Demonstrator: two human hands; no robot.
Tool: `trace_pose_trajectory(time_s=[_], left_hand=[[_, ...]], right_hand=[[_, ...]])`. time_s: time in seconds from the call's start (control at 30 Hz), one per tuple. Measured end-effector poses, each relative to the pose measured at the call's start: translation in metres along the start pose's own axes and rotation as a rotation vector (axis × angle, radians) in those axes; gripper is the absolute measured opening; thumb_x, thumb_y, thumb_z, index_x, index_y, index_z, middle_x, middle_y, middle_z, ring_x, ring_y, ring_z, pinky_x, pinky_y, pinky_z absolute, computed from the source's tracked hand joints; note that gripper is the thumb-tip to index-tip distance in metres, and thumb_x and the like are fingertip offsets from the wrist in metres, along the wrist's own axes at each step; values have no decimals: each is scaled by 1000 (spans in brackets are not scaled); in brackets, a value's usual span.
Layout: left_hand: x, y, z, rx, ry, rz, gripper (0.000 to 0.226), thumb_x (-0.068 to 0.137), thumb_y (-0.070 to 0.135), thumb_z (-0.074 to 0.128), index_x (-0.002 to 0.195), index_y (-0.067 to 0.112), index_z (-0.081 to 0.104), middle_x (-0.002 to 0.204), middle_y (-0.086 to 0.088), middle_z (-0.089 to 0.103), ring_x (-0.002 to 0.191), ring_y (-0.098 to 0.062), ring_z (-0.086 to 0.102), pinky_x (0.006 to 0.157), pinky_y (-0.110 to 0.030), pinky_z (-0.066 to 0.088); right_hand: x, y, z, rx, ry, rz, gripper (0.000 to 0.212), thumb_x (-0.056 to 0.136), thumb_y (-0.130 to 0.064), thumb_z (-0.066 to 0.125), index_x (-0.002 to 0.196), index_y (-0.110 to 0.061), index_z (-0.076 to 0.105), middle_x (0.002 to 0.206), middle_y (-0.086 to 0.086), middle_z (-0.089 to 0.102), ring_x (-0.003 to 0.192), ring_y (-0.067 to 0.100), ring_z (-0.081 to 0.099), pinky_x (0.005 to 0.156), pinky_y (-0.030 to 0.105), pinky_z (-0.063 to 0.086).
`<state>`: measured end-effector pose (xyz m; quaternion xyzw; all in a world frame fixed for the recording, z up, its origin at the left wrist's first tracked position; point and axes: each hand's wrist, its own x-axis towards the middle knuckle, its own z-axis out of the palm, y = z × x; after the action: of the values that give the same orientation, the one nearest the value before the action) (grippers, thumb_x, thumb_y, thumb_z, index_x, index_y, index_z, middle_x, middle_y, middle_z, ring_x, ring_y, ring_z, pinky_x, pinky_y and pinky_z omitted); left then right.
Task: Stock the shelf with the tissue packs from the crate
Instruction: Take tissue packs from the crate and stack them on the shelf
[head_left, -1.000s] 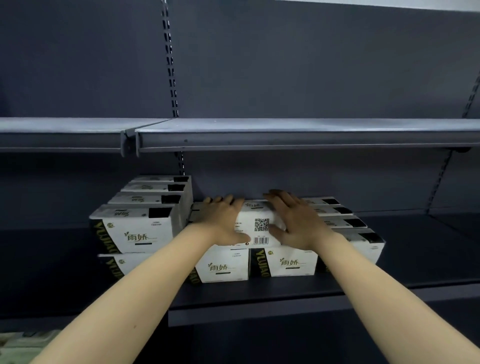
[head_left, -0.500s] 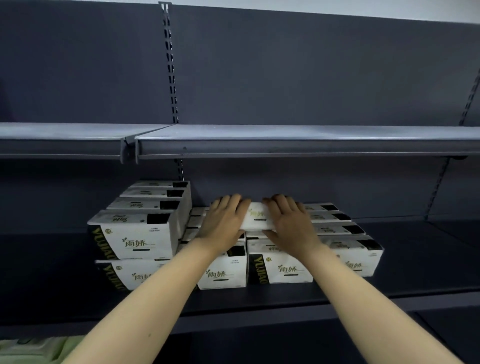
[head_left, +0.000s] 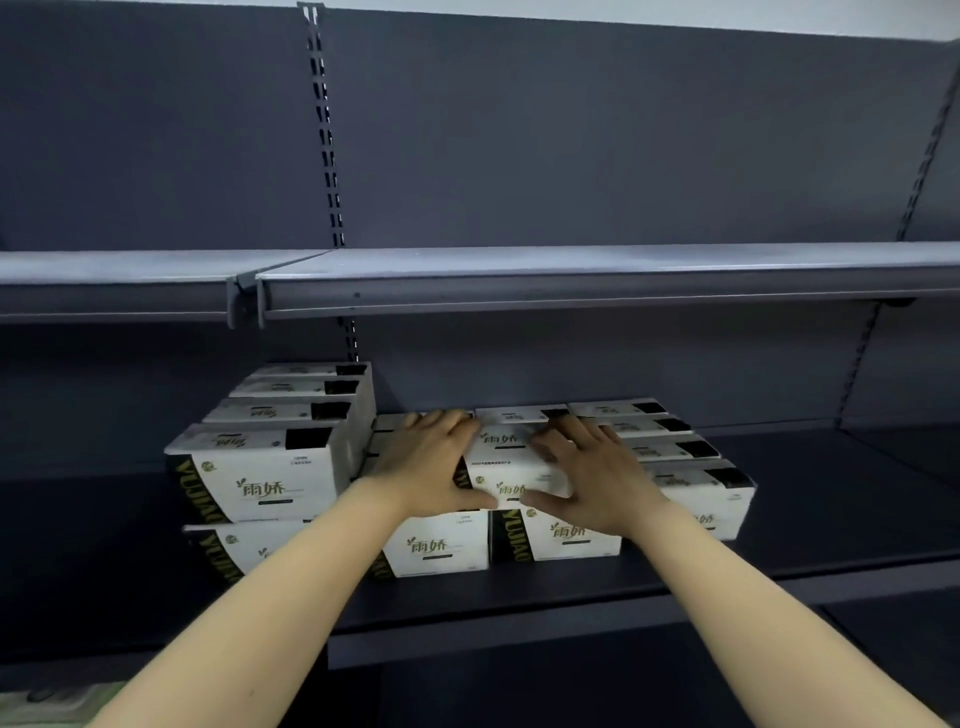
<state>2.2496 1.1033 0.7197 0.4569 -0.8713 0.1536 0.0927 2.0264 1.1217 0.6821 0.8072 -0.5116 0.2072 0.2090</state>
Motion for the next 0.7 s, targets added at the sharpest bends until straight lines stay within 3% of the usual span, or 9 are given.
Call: trace_pose_trajectory(time_s=[0.07,0.2,0.33,0.43,0.53,0.7], left_hand=[[4,-7,1,-71,-83,-36,109,70,76,57,151,19,11,156,3,16,140,-18,19,112,-33,14],[11,-12,2,-97,-178,-61,119,69,76,58,152,19,-4,159,3,2,144,-17,9,115,-36,7],[17,-8,2,-156,-230,-43,121,69,73,61,151,19,-10,159,2,-7,145,-17,-1,115,-36,1],[25,-6,0,-192,-283,-32,124,69,71,64,150,20,-15,158,3,-14,145,-16,-9,115,-37,-3],[35,-7,2,-243,-352,-38,127,66,70,67,149,23,-17,159,3,-11,145,-16,-6,117,-39,-2],[44,-4,5,-299,-398,-56,125,64,62,74,151,24,-8,159,0,5,145,-20,9,117,-41,14]], right_hand=[[2,2,-4,32,-135,61,85,72,-82,32,138,-29,33,133,-3,41,123,21,40,102,39,33],[9,4,-6,169,-237,117,108,59,-92,25,146,-30,18,147,-6,27,137,20,25,112,42,21],[21,5,-12,250,-338,158,106,67,-81,49,149,-31,5,155,-7,18,142,20,17,115,45,15],[32,6,-18,278,-390,158,107,70,-76,56,150,-30,1,157,-5,15,143,20,15,116,45,12],[40,10,-22,345,-427,194,104,72,-69,61,150,-33,3,156,-5,18,143,21,18,115,44,15],[44,15,-16,539,-523,256,105,70,-61,71,149,-35,7,153,-6,28,139,20,28,112,42,27]])
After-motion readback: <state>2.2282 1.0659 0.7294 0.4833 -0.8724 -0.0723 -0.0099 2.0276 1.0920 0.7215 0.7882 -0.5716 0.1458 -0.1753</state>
